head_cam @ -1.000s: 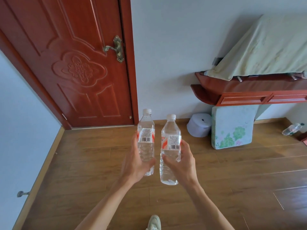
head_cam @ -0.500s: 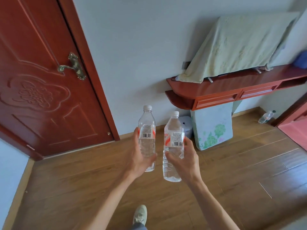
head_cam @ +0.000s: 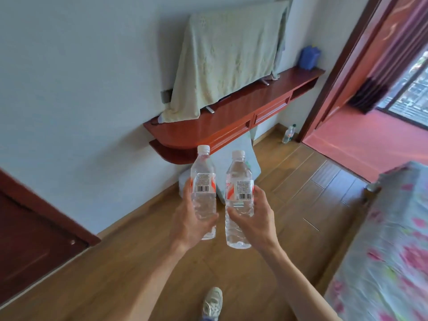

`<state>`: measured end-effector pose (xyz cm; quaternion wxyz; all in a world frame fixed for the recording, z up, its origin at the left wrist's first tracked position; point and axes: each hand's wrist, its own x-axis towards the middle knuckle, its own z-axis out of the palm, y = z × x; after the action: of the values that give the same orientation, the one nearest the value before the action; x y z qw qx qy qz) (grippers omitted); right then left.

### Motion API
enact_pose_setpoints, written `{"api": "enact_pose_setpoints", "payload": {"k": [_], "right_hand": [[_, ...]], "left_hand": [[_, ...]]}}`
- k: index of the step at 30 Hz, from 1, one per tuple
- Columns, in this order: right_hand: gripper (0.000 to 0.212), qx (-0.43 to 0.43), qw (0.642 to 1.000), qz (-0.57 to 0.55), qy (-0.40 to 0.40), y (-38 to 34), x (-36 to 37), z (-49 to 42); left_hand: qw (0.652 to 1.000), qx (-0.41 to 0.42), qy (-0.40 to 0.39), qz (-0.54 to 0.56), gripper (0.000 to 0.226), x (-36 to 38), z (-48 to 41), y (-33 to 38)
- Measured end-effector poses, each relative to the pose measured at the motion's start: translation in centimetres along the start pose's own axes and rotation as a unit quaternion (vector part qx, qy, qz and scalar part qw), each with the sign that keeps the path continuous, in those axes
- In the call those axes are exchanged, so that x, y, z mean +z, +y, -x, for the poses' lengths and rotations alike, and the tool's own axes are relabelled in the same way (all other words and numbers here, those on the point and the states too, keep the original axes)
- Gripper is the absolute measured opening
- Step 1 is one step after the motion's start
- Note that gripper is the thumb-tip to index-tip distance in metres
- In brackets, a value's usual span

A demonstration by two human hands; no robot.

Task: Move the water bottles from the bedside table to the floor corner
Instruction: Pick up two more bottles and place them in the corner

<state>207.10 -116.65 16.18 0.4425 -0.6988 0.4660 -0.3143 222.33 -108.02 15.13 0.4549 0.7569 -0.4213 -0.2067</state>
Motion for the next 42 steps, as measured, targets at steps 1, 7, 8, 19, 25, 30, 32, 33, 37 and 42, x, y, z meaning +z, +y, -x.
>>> {"api": "enact_pose_setpoints", "payload": {"k": [1, 7, 8, 19, 25, 30, 32, 33, 37, 42], "right_hand": [[0.065, 0.006, 1.000, 0.001, 0.015, 0.3, -0.6, -1.2], [0.066, 0.029, 0.996, 0.007, 0.088, 1.1, -4.8, -7.6], [0.066, 0.031, 0.994, 0.008, 0.101, 1.3, -5.6, -8.4], [0.069, 0.071, 0.974, -0.029, 0.211, 5.8, -14.1, -15.7], [0.069, 0.080, 0.968, -0.033, 0.234, 8.9, -19.7, -20.7], [0.070, 0.075, 0.969, -0.028, 0.233, 11.5, -25.5, -25.1], [0.069, 0.072, 0.970, -0.030, 0.230, 12.3, -27.8, -26.6], [0.069, 0.071, 0.971, -0.032, 0.228, 12.7, -28.8, -27.3], [0.074, 0.071, 0.971, -0.036, 0.227, 14.1, -32.6, -29.7], [0.070, 0.078, 0.968, -0.047, 0.235, 15.6, -36.3, -32.1]], "left_hand": [[1.000, 0.008, -0.011, -0.002, 0.110, 1.0, -1.5, 0.3], [0.993, 0.051, -0.099, 0.030, 0.114, 5.7, -9.4, 3.4], [0.992, 0.055, -0.111, 0.031, 0.116, 6.5, -10.5, 4.0], [0.974, 0.101, -0.202, 0.030, 0.116, 16.5, -18.7, 10.4], [0.968, 0.122, -0.219, 0.019, 0.110, 23.4, -22.6, 13.3], [0.970, 0.118, -0.211, 0.018, 0.110, 29.7, -25.4, 16.8], [0.971, 0.117, -0.208, 0.016, 0.109, 32.2, -26.4, 18.2], [0.971, 0.115, -0.207, 0.016, 0.110, 33.4, -26.9, 18.9], [0.970, 0.122, -0.211, 0.019, 0.116, 37.8, -28.9, 21.0], [0.964, 0.137, -0.225, 0.037, 0.118, 41.9, -30.9, 23.5]]}}
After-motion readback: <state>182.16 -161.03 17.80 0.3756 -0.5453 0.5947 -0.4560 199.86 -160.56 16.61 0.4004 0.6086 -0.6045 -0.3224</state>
